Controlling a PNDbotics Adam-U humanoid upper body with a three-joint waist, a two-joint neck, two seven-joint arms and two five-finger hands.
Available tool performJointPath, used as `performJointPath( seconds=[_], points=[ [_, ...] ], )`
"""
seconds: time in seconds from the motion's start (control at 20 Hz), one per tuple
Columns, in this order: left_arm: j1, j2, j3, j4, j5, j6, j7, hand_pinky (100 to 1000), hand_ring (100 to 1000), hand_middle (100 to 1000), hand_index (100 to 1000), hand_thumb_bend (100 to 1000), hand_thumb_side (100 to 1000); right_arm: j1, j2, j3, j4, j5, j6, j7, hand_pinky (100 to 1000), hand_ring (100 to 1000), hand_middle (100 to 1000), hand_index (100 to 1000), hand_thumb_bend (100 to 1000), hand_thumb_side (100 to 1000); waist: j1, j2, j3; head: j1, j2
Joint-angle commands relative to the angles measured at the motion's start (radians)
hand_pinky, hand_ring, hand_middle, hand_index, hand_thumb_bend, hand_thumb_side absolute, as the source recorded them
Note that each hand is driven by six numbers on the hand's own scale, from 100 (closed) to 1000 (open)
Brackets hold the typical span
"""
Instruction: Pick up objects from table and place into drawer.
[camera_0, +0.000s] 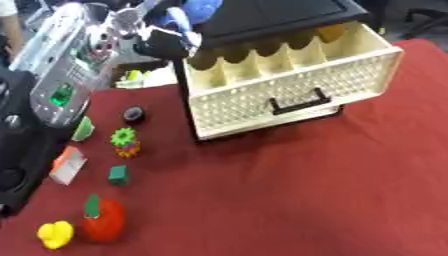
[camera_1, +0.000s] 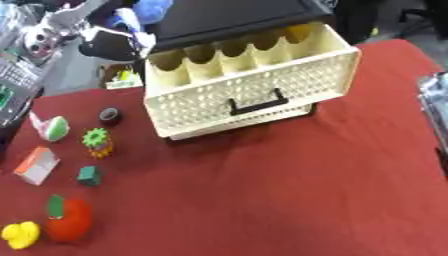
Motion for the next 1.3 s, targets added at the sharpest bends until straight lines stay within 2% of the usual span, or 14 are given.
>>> performJointPath(
  seconds=[0.05,0.3,0.6,1.1,1.3],
  points=[
    [-0.031,-0.005,0.011,0.029,0.001,-0.021,0.005,100,164,194,478,100,300,-0.019,-0.009,-0.011,-0.005,-0.012,0.005,-0.005,530,606,592,734,100,484,-0.006,-0.016,-0.004,0.008,-0.004],
    [-0.036,-0.032,0.019,0.086,-0.005,-0.036,0.026,100,164,194,478,100,303,-0.028,-0.005,-0.011,-0.005,-0.017,0.008,-0.007,529,605,591,733,100,482,0.004,-0.009,-0.020,0.027,-0.018],
    [-0.040,-0.053,0.043,0.172,-0.062,-0.066,0.069,100,166,195,479,100,304,-0.042,0.001,-0.009,-0.005,-0.022,0.006,-0.004,527,604,591,732,100,483,0.015,0.001,-0.049,0.062,-0.043],
    [-0.046,-0.055,0.070,0.231,-0.157,-0.113,0.158,100,193,228,520,100,298,-0.039,0.003,-0.010,-0.005,-0.026,0.006,-0.002,525,603,591,731,100,484,0.024,0.008,-0.065,0.072,-0.061],
    [-0.047,-0.052,0.071,0.229,-0.160,-0.121,0.157,100,229,275,555,100,339,-0.032,0.003,-0.013,-0.005,-0.026,0.008,-0.004,524,602,591,731,100,484,0.025,0.005,-0.060,0.065,-0.055]
  ],
)
